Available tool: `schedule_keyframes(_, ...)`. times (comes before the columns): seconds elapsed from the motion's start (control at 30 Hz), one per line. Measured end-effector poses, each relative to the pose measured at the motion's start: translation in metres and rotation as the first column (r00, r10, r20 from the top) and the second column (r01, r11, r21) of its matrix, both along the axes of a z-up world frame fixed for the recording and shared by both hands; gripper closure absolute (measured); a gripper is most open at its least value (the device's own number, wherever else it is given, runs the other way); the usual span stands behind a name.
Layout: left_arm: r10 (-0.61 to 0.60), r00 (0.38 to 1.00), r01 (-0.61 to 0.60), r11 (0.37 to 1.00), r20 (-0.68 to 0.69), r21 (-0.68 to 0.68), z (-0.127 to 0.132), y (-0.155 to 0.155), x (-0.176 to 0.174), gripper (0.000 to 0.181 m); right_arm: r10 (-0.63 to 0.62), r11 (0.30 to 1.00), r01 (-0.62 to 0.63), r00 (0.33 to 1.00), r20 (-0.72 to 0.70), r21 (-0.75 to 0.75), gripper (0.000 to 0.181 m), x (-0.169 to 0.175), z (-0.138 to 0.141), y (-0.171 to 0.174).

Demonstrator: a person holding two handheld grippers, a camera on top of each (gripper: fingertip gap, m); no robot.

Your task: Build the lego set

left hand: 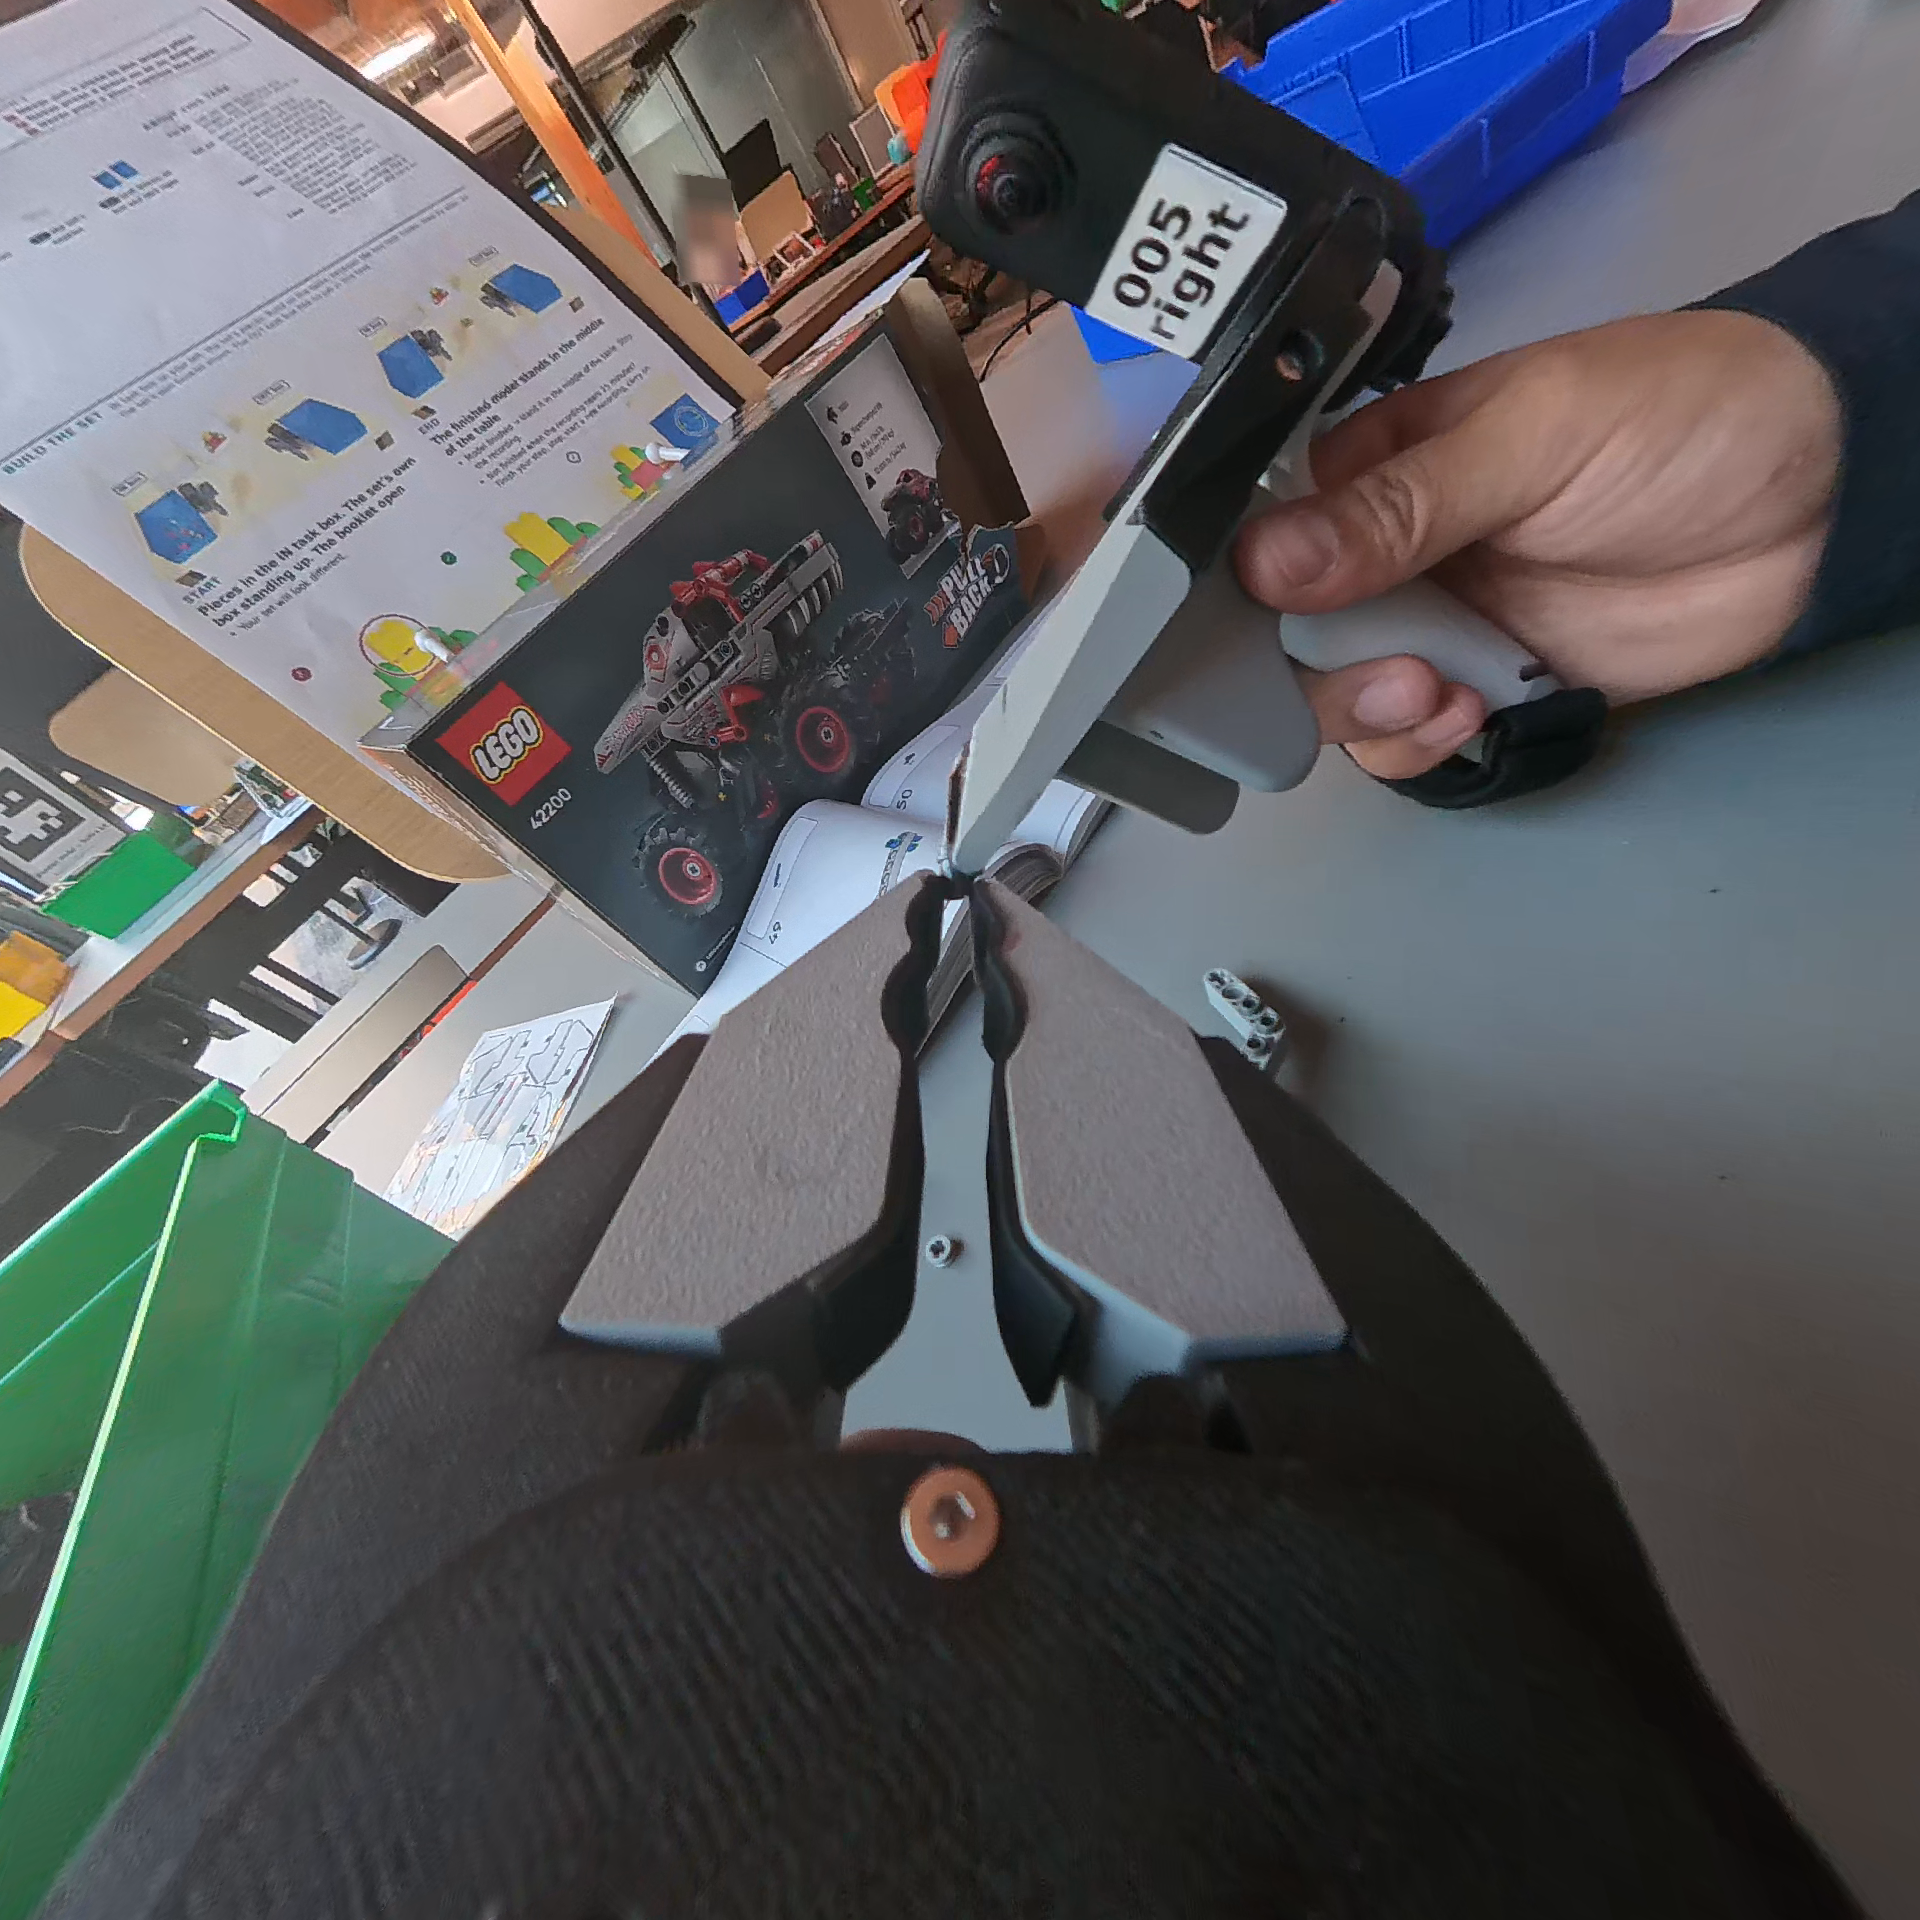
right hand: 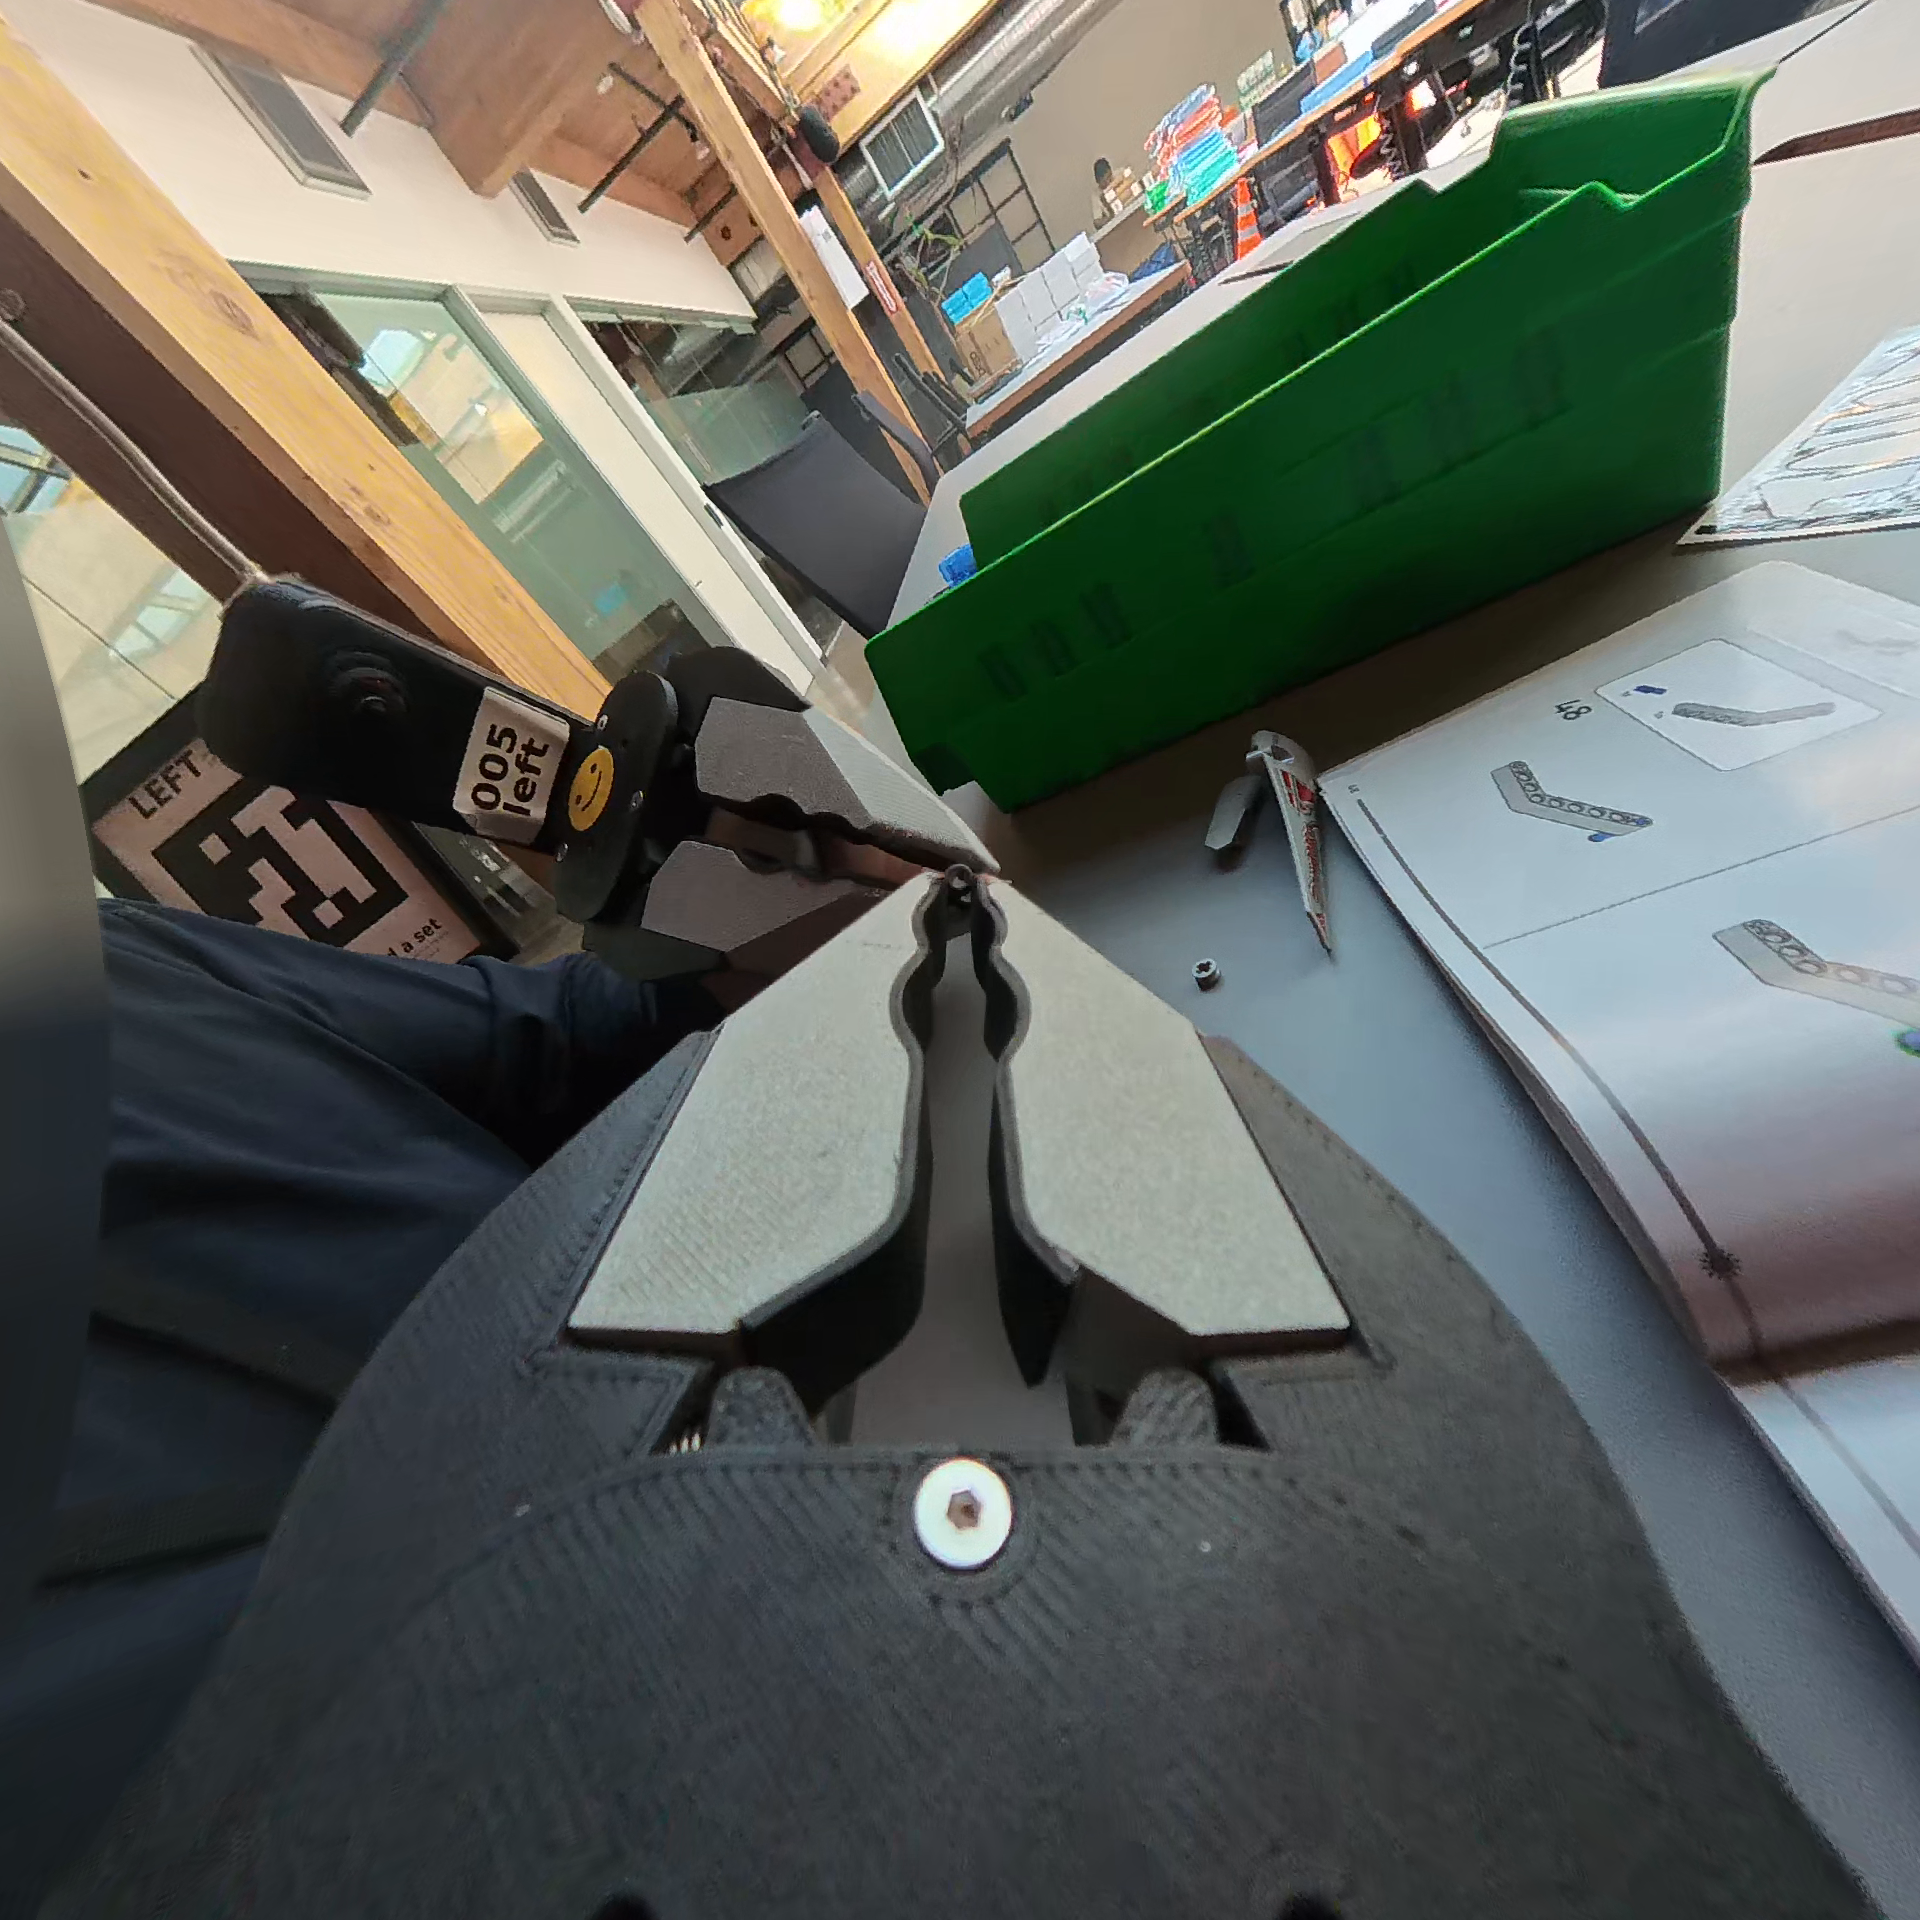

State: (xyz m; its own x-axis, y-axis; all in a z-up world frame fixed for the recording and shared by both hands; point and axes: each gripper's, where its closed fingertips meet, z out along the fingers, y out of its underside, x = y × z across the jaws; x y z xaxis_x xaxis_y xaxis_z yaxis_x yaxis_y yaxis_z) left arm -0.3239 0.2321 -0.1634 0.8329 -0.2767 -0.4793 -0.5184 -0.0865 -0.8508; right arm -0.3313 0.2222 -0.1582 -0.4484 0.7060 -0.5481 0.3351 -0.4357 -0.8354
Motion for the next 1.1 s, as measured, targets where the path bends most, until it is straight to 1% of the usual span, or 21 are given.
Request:
schedule_keyframes(0.2, -0.011, 0.999, 0.012, 1.000, -0.048, 0.021, 0.001, -0.002, 0.002, 0.180, 0.015, 0.999, -0.015, 1.000, 0.002, 0.050, 0.181, 0.003, 0.001, -0.002)
schedule_keyframes(0.33, -0.007, 0.996, 0.011, 0.999, -0.085, 0.041, 0.002, -0.003, 0.003, 0.180, 0.045, 0.999, -0.045, 0.999, 0.002, 0.006, 0.176, 0.005, 0.004, -0.004)
schedule_keyframes(0.4, 0.010, 0.991, -0.003, 0.998, -0.135, 0.056, 0.003, -0.002, 0.003, 0.180, 0.042, 0.999, -0.042, 0.999, 0.008, -0.011, 0.180, 0.004, 0.004, -0.003)
schedule_keyframes(0.47, 0.041, 0.977, -0.025, 0.997, -0.208, 0.077, 0.003, -0.001, 0.002, 0.180, 0.038, 0.999, -0.038, 0.999, 0.014, -0.020, 0.180, 0.004, 0.004, -0.003)
schedule_keyframes(0.6, 0.105, 0.931, -0.066, 0.990, -0.350, 0.123, 0.003, -0.001, 0.003, 0.180, 0.040, 0.998, -0.039, 0.999, 0.022, -0.043, 0.180, 0.005, 0.004, -0.001)
schedule_keyframes(0.7, 0.136, 0.896, -0.089, 0.988, -0.422, 0.129, 0.000, 0.001, 0.001, 0.180, 0.027, 1.000, -0.026, 0.999, 0.039, -0.009, 0.180, 0.004, 0.000, 0.000)
schedule_keyframes(0.8, 0.134, 0.892, -0.089, 0.988, -0.431, 0.122, -0.002, 0.001, 0.002, 0.180, 0.014, 0.997, -0.017, 0.999, 0.046, 0.080, 0.180, 0.004, -0.003, 0.000)
schedule_keyframes(0.93, 0.106, 0.917, -0.069, 0.992, -0.384, 0.107, -0.002, 0.000, 0.003, 0.180, 0.006, 0.979, -0.015, 0.999, 0.044, 0.201, 0.180, 0.006, -0.003, -0.001)
schedule_keyframes(1.1, 0.066, 0.951, -0.045, 0.996, -0.303, 0.074, -0.005, 0.001, 0.005, 0.180, 0.018, 0.970, -0.032, 0.998, 0.060, 0.240, 0.180, 0.007, -0.005, -0.001)
